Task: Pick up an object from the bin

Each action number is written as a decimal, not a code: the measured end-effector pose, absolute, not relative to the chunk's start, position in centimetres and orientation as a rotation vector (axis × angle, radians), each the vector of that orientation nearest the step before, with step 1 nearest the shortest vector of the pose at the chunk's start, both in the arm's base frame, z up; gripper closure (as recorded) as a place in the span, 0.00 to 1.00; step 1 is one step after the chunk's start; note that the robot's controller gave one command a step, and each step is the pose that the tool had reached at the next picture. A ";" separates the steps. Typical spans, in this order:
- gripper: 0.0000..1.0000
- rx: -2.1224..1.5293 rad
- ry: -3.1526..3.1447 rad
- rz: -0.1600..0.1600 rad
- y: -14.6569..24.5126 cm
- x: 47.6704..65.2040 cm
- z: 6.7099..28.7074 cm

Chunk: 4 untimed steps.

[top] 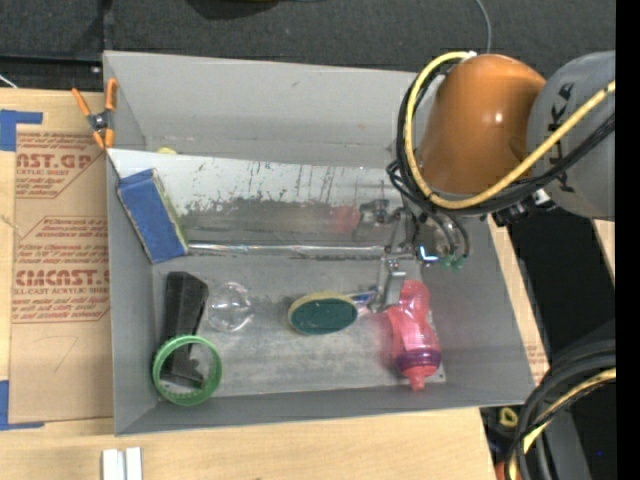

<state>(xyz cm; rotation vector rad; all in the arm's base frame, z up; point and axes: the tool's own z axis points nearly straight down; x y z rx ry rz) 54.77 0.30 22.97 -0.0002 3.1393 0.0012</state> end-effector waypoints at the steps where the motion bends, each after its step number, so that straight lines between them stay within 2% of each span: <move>1: 0.00 0.000 3.139 0.001 0.3 54.8 23.0; 2: 0.00 0.058 3.139 0.001 -2.5 52.8 20.4; 3: 0.00 0.077 3.130 0.004 -3.3 54.5 21.5; 4: 0.00 0.093 3.119 0.003 -3.1 54.1 19.7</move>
Offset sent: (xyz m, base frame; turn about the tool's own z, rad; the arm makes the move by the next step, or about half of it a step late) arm -0.0201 -0.0281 -0.0247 0.0365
